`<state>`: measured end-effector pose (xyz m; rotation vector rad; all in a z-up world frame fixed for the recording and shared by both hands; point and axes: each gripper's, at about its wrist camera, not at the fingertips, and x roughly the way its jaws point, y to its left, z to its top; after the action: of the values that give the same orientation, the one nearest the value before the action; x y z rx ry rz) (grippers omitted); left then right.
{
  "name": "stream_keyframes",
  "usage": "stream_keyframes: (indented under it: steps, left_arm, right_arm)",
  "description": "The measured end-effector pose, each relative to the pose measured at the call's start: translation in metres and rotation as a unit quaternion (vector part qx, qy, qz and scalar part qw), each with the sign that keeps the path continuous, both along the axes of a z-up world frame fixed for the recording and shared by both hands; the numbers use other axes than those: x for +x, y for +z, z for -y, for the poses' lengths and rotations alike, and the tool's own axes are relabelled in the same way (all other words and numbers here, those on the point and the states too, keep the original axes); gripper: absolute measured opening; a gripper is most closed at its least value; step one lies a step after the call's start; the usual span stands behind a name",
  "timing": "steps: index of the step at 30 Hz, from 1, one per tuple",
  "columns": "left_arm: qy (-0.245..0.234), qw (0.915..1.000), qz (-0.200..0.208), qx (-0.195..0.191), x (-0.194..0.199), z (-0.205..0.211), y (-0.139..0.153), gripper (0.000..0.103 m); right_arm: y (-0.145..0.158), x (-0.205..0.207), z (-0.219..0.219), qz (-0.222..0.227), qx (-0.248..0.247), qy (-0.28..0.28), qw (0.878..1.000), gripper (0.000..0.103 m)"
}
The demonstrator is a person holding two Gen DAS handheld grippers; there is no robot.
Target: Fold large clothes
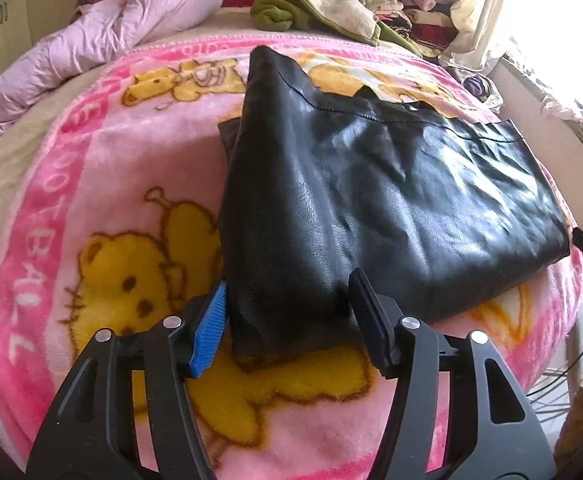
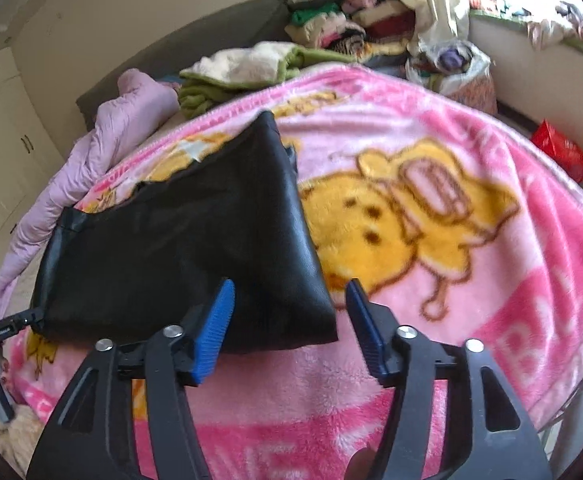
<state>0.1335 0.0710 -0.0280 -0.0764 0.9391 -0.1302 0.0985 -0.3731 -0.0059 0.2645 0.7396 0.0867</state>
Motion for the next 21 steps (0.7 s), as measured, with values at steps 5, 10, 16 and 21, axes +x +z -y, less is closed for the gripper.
stream_keyframes:
  steps: [5, 10, 16, 21]
  left_arm:
    - [0.006, 0.9999, 0.015, 0.002, -0.006, -0.005, 0.010, 0.059]
    - [0.017, 0.9993, 0.032, -0.007, -0.004, -0.015, 0.027, 0.066]
    - [0.046, 0.9976, 0.051, -0.002, 0.003, -0.030, 0.049, 0.093]
    - [0.084, 0.9945, 0.063, -0.003, 0.012, -0.051, 0.064, 0.094]
  right_arm:
    - [0.013, -0.003, -0.027, 0.020, -0.007, 0.037, 0.999, 0.065]
    - [0.027, 0.006, -0.060, 0.024, -0.002, 0.068, 0.997, 0.065]
    - [0.055, 0.008, -0.109, 0.062, 0.013, 0.116, 0.991, 0.078]
    - [0.070, 0.008, -0.152, 0.082, 0.011, 0.164, 0.983, 0.087]
